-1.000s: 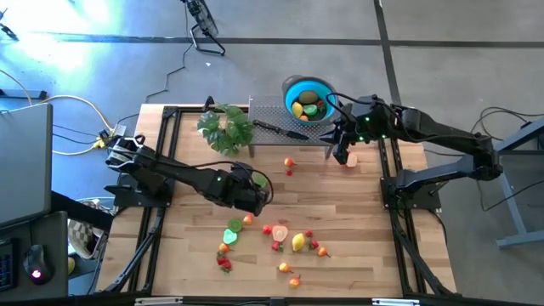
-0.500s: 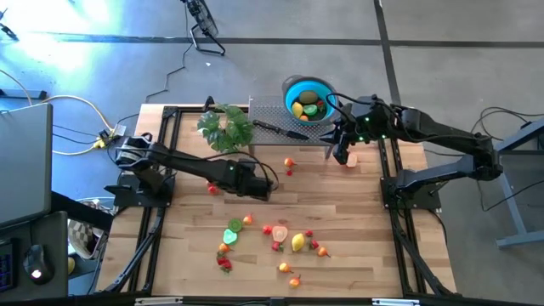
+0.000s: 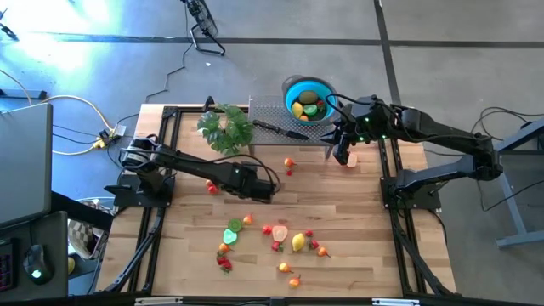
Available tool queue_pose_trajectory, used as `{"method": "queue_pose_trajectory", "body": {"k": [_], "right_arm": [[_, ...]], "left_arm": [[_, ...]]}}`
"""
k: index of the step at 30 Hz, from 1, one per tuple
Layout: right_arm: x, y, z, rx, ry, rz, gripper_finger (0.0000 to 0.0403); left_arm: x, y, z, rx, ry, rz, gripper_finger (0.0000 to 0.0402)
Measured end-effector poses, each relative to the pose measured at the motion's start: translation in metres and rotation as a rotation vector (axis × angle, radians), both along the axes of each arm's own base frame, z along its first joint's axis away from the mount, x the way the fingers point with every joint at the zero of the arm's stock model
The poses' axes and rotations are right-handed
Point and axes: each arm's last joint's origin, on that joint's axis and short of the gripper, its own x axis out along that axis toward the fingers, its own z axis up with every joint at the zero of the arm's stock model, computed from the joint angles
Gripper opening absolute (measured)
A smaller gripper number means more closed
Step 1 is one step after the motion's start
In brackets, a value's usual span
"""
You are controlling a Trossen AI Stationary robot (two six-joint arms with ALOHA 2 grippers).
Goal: Pick & Place Fruit
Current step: Put the brown kiwi in the blue bowl on the shelf
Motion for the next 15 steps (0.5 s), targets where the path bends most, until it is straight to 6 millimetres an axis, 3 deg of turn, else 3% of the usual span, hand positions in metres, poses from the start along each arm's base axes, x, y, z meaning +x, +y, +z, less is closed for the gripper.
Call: {"method": "queue_pose_trajectory", "body": {"k": [15], "right_arm": [[0.0, 0.0, 0.0, 0.0, 0.0, 0.0, 0.0023]], "left_arm": [[0.0058, 0.0015, 0.0019, 0.079, -0.067, -0.006, 0.0219]]}}
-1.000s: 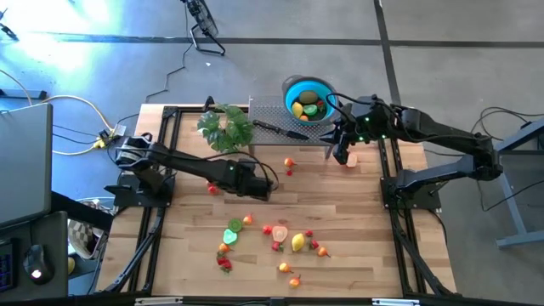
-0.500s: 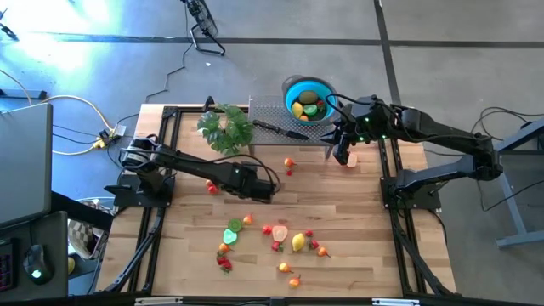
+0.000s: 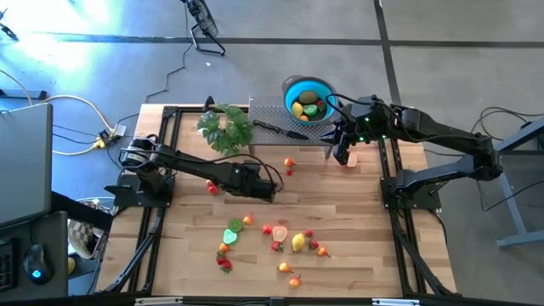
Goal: Pick & Place Fruit
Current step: Put the brown kiwi in the blue bowl on the shelf
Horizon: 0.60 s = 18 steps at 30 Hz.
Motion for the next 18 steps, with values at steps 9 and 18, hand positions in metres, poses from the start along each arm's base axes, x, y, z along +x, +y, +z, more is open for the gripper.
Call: {"method": "queue_pose_trajectory", "body": {"k": [9, 18], "right_arm": [[0.0, 0.0, 0.0, 0.0, 0.0, 0.0, 0.0023], [0.0, 0.0, 0.0, 0.001, 0.002, -0.001, 0.0023]], "left_arm": [[0.0, 0.001, 0.0, 0.022, 0.0, 0.005, 0.0219], [0.003, 0.0, -0.012, 0.033, 0.066, -0.036, 0.0219]]}}
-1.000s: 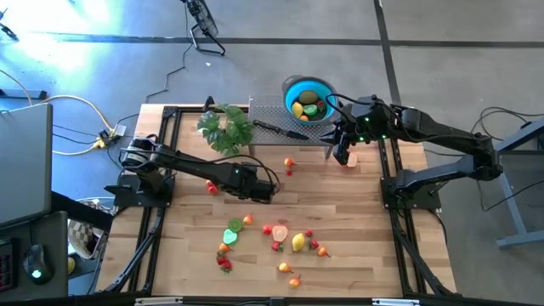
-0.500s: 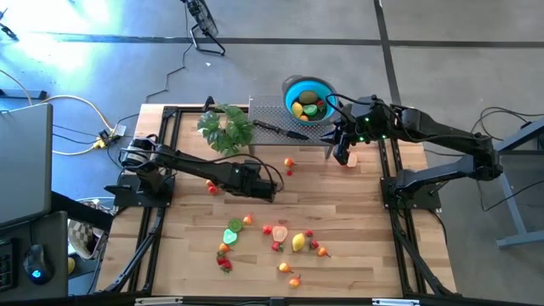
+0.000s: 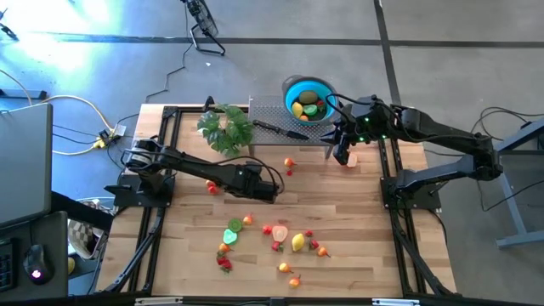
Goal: Pick & Place Fruit
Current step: Put the brown kiwi in the blue bowl on the shelf
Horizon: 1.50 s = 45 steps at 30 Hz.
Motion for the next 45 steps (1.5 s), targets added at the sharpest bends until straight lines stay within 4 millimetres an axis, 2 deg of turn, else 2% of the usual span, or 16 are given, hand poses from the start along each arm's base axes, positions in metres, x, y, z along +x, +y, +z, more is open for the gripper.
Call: {"method": "queue_pose_trajectory", "body": {"k": [27, 45], "right_arm": [[-0.0003, 0.0001, -0.0002, 0.001, 0.004, 0.0, 0.0023], [-0.0003, 0.0001, -0.0002, 0.007, 0.002, -0.004, 0.0023]], "left_arm": [[-0.0023, 0.0026, 0.0009, 0.013, 0.023, -0.001, 0.0219], [0.0062, 0.0008, 0.0026, -0.018, -0.067, -0.004, 0.0219]]}}
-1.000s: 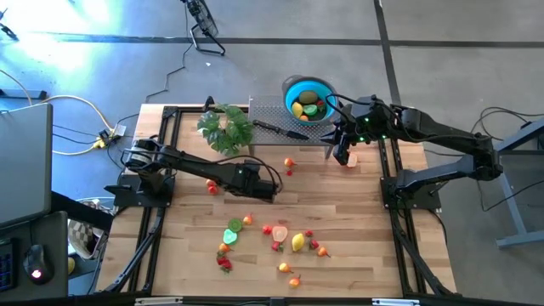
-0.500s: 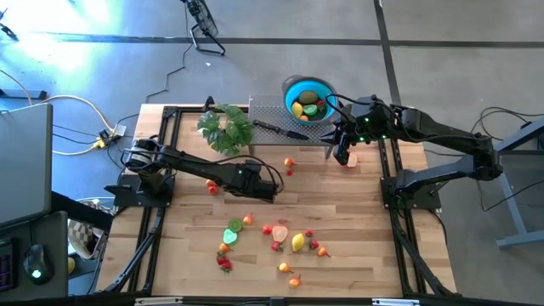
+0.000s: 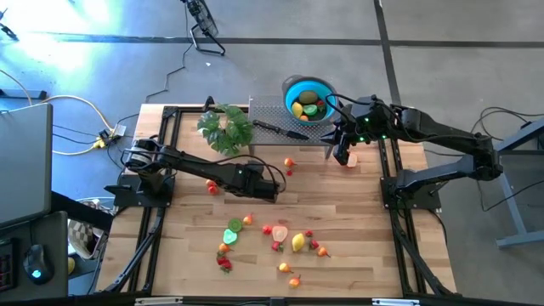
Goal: Pick & Place Fruit
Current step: Put the brown kiwi in the blue bowl on the shelf
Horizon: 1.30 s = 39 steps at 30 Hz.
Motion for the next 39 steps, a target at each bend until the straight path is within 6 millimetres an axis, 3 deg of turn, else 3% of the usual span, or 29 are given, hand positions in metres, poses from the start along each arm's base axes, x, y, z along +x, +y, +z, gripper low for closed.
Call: {"method": "queue_pose_trajectory", "body": {"k": [15, 22, 29, 39], "right_arm": [[0.0, 0.0, 0.0, 0.0, 0.0, 0.0, 0.0023], [0.0, 0.0, 0.0, 0.0, 0.0, 0.0, 0.0023], [-0.001, 0.0, -0.001, 0.003, 0.011, 0.0, 0.0023], [-0.001, 0.0, -0.001, 0.005, 0.017, 0.0, 0.0023]], "left_arm": [[0.003, 0.005, 0.001, 0.034, -0.025, 0.012, 0.0222], [0.004, 0.018, -0.003, -0.025, 0.006, 0.03, 0.0299], [0.006, 0.018, -0.011, -0.016, 0.037, 0.027, 0.0384], [0.015, 0.017, -0.026, -0.016, 0.032, 0.058, 0.038]]}}
